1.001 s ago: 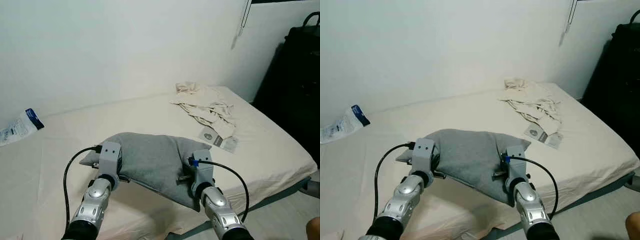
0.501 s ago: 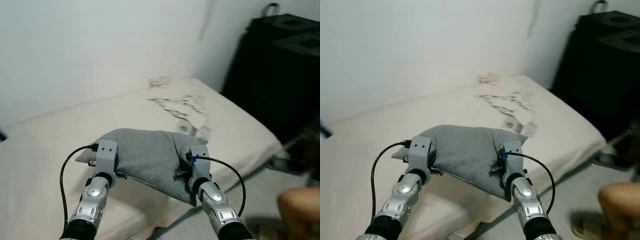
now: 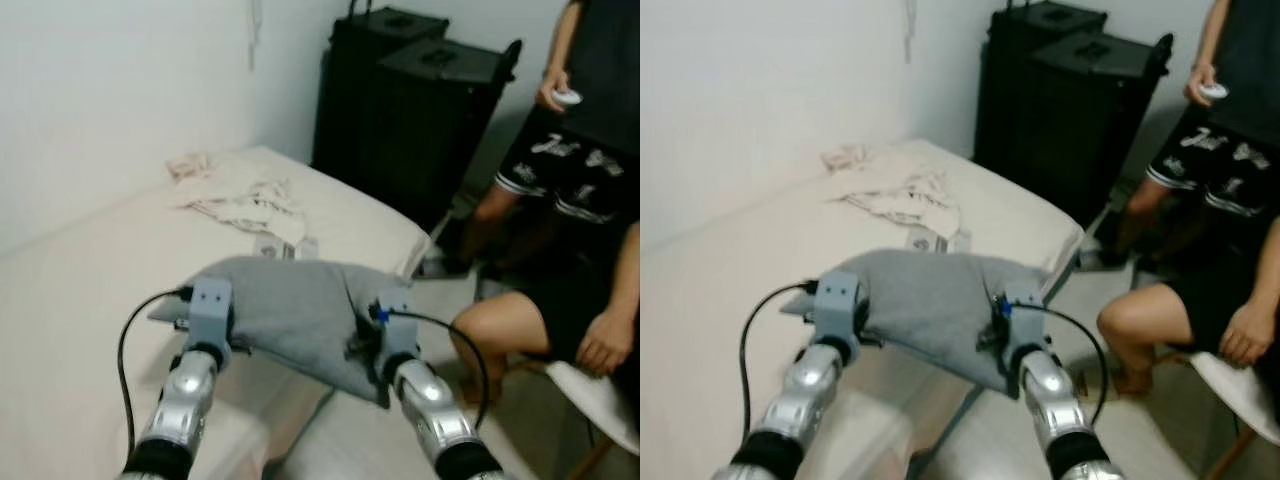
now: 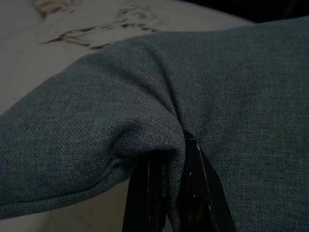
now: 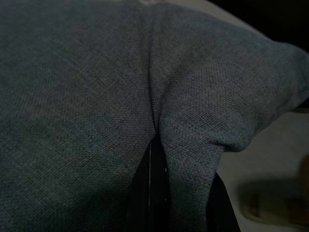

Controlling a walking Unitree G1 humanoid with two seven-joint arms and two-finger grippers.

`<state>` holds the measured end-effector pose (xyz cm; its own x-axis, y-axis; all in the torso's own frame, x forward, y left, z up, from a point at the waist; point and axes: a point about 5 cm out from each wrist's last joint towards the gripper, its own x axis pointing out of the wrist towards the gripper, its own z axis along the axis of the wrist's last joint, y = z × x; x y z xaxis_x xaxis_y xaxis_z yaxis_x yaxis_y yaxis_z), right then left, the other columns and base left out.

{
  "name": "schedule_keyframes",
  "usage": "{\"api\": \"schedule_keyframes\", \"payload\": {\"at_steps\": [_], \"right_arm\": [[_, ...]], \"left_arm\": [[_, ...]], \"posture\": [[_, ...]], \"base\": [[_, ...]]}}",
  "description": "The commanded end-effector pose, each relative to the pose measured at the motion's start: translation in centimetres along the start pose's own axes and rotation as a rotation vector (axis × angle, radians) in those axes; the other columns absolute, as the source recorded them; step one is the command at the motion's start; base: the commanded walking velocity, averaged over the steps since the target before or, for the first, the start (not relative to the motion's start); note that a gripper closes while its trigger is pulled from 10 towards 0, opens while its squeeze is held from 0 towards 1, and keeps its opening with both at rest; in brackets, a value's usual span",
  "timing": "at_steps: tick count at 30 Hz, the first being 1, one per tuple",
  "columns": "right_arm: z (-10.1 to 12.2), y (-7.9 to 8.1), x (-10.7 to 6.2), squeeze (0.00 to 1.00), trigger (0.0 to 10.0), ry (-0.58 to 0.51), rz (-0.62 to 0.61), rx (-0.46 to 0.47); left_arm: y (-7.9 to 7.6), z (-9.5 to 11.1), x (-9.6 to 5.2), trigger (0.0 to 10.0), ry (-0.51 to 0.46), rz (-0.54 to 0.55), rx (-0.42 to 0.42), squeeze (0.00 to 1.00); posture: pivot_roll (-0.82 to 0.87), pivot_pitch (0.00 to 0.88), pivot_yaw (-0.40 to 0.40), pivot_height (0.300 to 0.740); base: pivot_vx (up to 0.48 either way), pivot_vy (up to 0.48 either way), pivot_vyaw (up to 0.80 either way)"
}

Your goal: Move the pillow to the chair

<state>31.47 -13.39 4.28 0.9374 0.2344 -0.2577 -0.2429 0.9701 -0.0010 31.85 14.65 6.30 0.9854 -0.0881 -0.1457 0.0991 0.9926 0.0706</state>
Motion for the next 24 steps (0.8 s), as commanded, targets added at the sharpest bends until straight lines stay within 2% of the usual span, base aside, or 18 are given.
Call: {"api": "schedule_keyframes", "payload": {"at_steps": [1, 24], "right_arm": [[0.5, 0.42, 0.19, 0.0, 10.0, -0.031, 0.015, -0.013], [0.32, 0.27, 0.23, 0.0, 10.0, -0.023, 0.017, -0.016]], "left_arm": [[0.51, -0.03, -0.17, 10.0, -0.013, 0.016, 0.011, 0.0], [0.47, -0.45, -0.27, 10.0, -0.003, 0.027, 0.012, 0.0]], "posture": [[-0.04, 0.048, -0.037, 0.74], [-0.05, 0.049, -0.044, 0.74]], "base": [[0.0, 0.0, -0.8], [0.0, 0.0, -0.8]]}}
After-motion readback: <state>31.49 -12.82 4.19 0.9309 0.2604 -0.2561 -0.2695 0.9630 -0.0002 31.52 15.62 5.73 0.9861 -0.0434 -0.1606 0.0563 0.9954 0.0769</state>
